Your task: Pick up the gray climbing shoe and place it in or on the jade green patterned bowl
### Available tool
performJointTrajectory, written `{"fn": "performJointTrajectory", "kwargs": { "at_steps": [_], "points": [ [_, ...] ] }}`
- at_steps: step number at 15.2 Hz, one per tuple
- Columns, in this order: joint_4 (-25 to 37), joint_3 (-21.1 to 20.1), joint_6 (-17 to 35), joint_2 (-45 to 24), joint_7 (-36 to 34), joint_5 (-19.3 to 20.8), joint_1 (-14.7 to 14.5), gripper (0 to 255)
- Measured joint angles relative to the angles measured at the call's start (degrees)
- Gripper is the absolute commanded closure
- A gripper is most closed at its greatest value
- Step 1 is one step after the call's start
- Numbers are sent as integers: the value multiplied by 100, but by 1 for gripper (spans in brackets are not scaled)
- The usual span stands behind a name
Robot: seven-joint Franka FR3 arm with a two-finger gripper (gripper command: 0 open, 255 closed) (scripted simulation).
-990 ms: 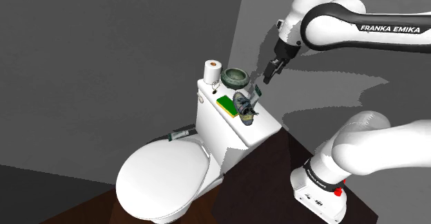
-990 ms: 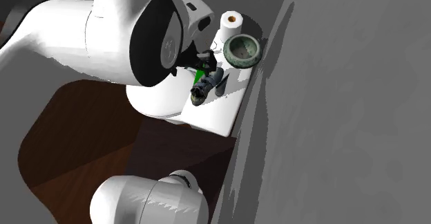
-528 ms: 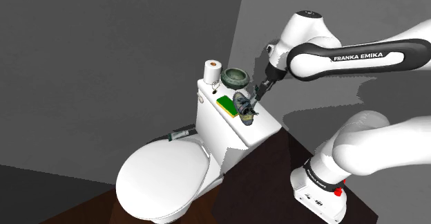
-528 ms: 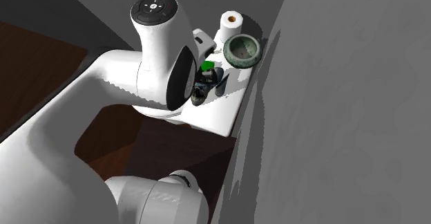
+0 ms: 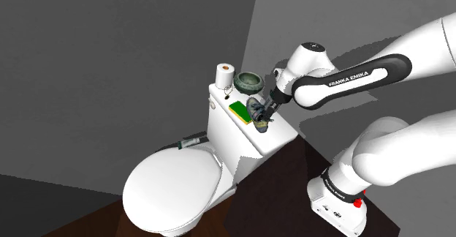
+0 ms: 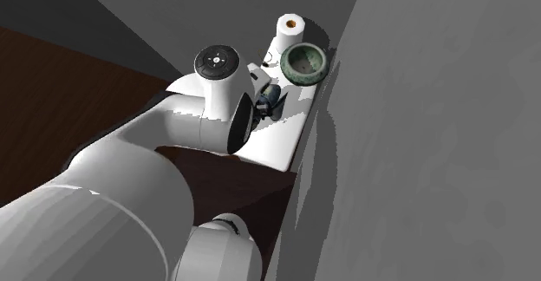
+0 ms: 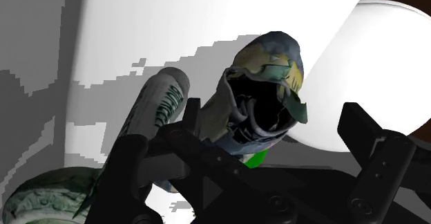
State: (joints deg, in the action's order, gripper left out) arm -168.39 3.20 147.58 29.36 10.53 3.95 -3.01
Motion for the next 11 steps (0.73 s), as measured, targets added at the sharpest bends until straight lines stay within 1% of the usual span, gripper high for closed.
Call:
{"fn": "performJointTrajectory", "kwargs": {
  "at_steps": [5,11],
  "points": [
    [-52,-2,635,-568,-23,11,-8,0],
    [-68,5,745,-665,-19,16,-2,0]
  ]
}}
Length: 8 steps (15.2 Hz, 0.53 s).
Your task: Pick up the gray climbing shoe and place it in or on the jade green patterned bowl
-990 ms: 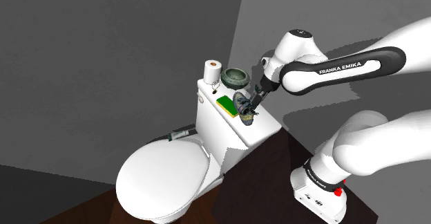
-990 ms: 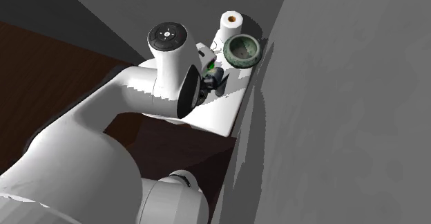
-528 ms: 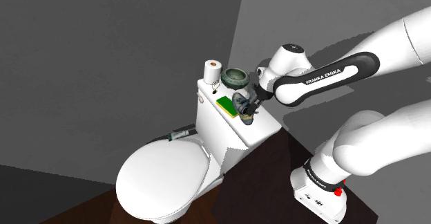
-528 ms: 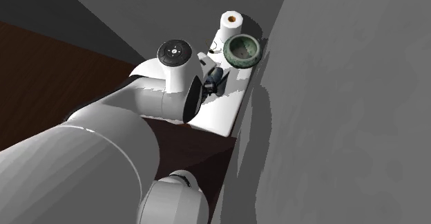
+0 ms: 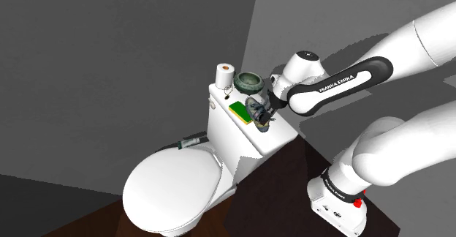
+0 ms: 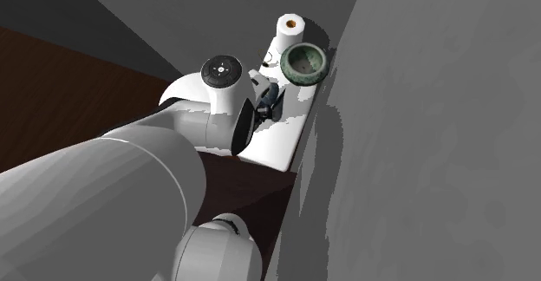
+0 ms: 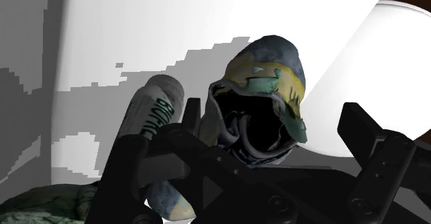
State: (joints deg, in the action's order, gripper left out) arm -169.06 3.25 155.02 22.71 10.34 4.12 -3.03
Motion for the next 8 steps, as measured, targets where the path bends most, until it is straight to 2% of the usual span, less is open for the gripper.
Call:
{"fn": "performJointTrajectory", "kwargs": {
  "at_steps": [1,2,8],
  "points": [
    [0,0,1,-1,0,0,0,0],
    [0,0,1,-1,0,0,0,255],
    [13,-21,107,57,-35,3,0,255]
  ]
}}
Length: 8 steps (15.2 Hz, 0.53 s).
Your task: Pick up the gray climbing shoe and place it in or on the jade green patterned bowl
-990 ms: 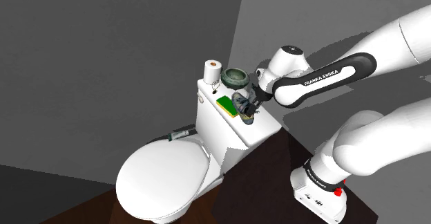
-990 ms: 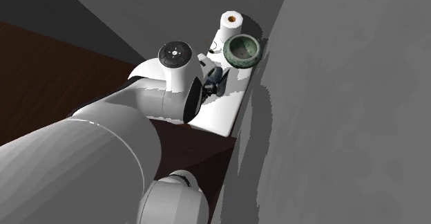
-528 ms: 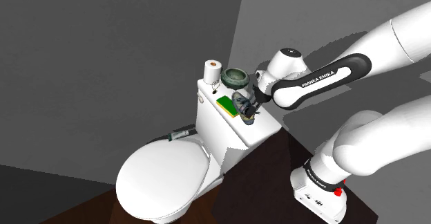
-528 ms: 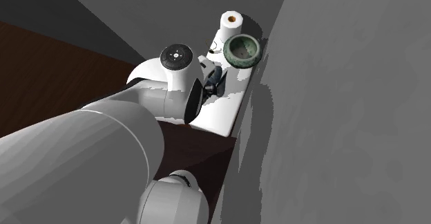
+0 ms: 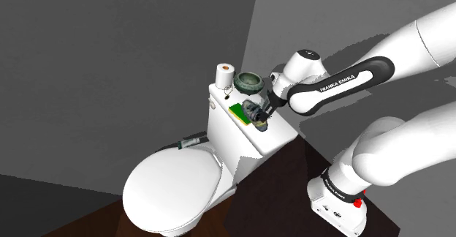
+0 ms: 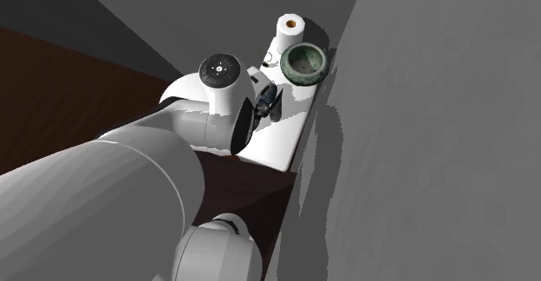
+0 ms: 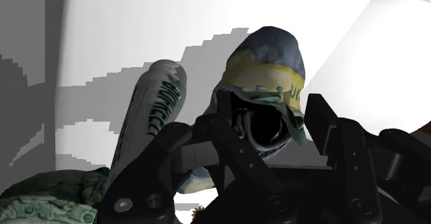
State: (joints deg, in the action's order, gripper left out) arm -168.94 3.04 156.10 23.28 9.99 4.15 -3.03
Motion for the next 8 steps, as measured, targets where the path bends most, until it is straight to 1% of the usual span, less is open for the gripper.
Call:
{"fn": "performJointTrajectory", "kwargs": {
  "at_steps": [4,8],
  "points": [
    [41,24,-17,-46,35,0,5,255],
    [69,30,-443,227,57,-12,0,255]
  ]
}}
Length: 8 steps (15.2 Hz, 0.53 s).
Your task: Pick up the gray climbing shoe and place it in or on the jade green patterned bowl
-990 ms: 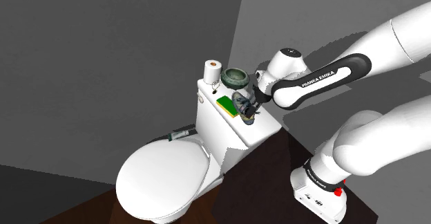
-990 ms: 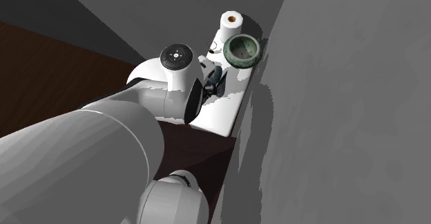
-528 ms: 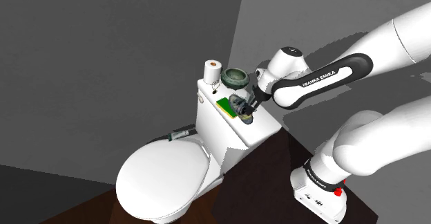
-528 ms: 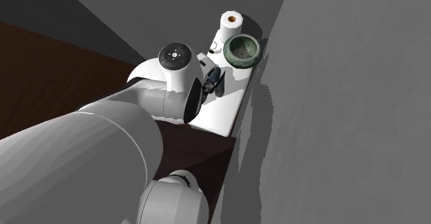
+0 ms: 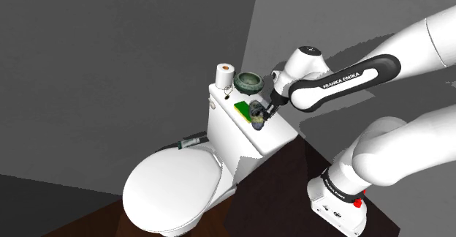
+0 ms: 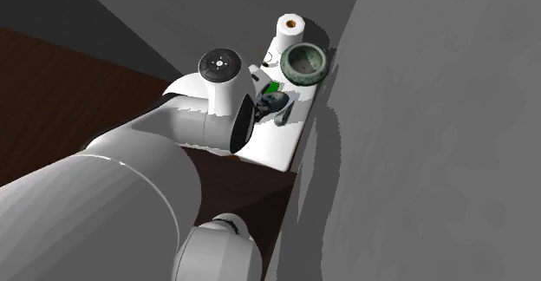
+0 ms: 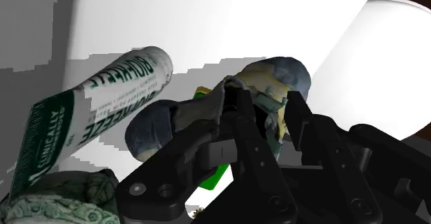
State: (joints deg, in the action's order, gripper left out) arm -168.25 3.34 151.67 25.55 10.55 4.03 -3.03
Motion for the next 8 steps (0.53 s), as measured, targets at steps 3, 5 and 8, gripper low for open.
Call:
{"fn": "performJointTrajectory", "kwargs": {
  "at_steps": [3,5,8],
  "points": [
    [59,-9,-359,278,3,-14,-9,255],
    [135,-17,-621,461,3,-26,-19,255],
    [246,-28,-945,670,3,-40,-28,255]
  ]
}}
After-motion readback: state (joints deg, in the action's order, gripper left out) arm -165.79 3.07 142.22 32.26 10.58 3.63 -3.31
